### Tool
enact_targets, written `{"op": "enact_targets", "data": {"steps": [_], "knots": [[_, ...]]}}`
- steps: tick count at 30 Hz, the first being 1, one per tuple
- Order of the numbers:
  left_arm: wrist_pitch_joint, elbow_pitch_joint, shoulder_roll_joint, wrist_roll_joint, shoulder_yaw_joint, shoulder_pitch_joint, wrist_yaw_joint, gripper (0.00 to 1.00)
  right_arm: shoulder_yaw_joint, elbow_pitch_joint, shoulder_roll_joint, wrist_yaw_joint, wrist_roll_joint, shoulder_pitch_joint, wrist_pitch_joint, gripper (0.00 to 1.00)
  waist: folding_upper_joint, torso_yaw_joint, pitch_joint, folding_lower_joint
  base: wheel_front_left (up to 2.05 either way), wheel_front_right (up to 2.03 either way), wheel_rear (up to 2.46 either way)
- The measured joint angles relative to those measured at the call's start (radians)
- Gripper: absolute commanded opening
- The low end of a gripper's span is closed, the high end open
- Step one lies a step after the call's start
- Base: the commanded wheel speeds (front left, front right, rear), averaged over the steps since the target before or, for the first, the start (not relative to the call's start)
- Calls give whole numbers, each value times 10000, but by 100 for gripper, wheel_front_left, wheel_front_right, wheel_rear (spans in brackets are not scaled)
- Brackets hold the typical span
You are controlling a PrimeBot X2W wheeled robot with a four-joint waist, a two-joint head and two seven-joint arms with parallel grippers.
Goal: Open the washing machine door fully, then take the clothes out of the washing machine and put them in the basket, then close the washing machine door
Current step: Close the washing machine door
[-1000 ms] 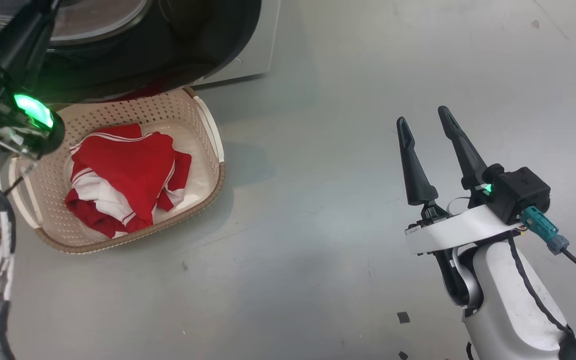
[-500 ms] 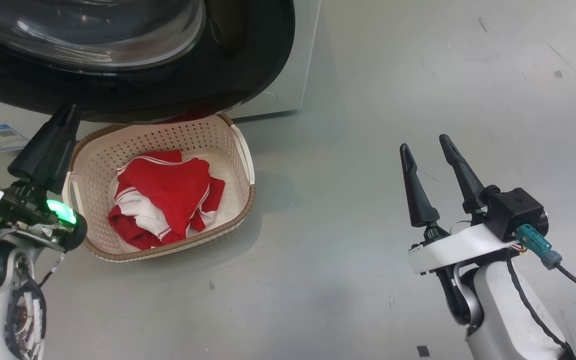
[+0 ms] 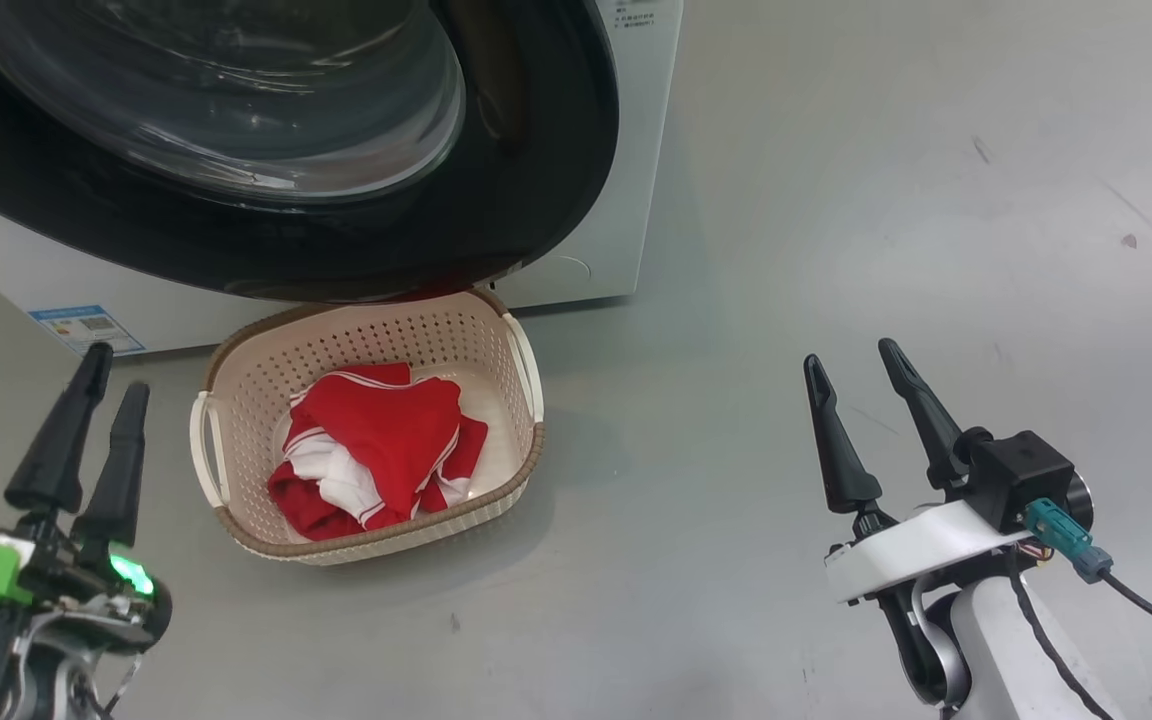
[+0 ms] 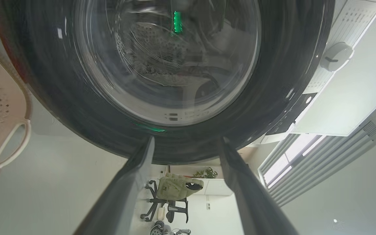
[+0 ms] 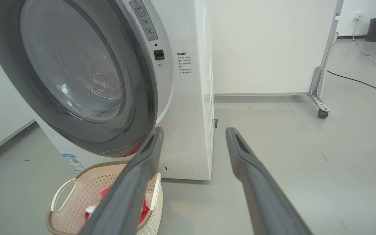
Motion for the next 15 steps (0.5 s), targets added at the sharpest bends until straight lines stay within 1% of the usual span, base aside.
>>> {"op": "enact_targets", "data": {"steps": [3,6,10,12,15], "knots": [[-545,-71,-17,915,2,583,0,100,-125,0,-23,-2,-4,212,0,100,0,83,-225,0,0,0,0],[-1089,-245,-161,1312,81,940,0,100,-226,10,-86,-4,-15,390,0,100,0,195,-425,0,0,0,0],[-1929,-627,-169,2428,77,1255,0,100,-276,13,-88,-6,-17,543,0,100,0,360,-675,0,0,0,0],[-2424,-901,-153,3335,19,1442,0,100,-297,13,-98,-6,-35,615,0,100,0,441,-791,0,0,0,0],[-3191,-1254,-77,4972,-228,1681,0,100,-368,12,-128,-8,-54,761,0,100,0,575,-939,0,0,0,0]]}}
